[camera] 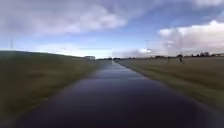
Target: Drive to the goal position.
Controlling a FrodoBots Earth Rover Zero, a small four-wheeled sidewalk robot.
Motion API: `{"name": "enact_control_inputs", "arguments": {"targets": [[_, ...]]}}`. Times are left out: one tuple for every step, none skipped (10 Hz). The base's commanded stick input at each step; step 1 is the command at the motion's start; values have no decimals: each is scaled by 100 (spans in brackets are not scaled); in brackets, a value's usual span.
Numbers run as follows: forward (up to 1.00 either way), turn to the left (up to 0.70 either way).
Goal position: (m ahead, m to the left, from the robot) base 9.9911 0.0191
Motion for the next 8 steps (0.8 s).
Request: {"name": "enact_control_inputs", "arguments": {"targets": [[100,0],[100,0],[100,0],[100,0],[100,0],[100,0],[100,0],[100,0]]}}
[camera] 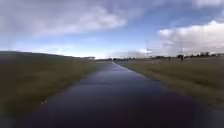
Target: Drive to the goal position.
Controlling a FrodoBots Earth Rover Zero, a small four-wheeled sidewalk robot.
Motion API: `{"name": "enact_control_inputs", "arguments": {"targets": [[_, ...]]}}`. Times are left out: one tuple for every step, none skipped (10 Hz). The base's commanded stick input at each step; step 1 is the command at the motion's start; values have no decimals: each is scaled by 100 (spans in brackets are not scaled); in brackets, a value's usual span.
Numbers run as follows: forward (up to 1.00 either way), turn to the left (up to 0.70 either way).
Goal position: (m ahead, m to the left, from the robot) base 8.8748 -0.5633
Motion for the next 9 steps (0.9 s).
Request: {"name": "enact_control_inputs", "arguments": {"targets": [[100,0],[100,0],[100,0],[100,0],[100,0],[100,0],[100,0],[100,0],[100,0]]}}
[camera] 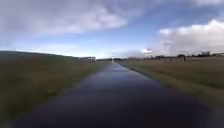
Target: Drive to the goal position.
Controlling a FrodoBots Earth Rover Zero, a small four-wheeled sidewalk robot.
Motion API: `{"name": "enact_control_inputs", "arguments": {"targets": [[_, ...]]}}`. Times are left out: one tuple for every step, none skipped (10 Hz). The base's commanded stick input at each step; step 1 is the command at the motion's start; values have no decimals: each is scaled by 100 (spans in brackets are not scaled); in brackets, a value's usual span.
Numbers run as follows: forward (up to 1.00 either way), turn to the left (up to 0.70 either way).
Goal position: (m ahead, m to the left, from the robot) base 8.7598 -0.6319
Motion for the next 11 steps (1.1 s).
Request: {"name": "enact_control_inputs", "arguments": {"targets": [[100,0],[100,0],[100,0],[100,0],[100,0],[100,0],[100,0],[100,0],[100,0],[100,0],[100,0]]}}
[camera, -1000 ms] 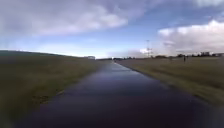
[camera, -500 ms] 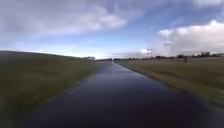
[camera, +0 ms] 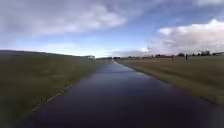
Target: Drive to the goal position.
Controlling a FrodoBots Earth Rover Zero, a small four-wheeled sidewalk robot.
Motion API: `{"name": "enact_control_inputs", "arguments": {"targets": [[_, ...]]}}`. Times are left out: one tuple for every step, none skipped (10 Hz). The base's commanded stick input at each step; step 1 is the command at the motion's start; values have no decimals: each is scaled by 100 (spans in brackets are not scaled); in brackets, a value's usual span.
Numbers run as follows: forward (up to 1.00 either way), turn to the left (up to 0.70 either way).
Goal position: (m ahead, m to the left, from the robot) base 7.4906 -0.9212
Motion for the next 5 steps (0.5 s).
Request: {"name": "enact_control_inputs", "arguments": {"targets": [[100,0],[100,0],[100,0],[100,0],[100,0]]}}
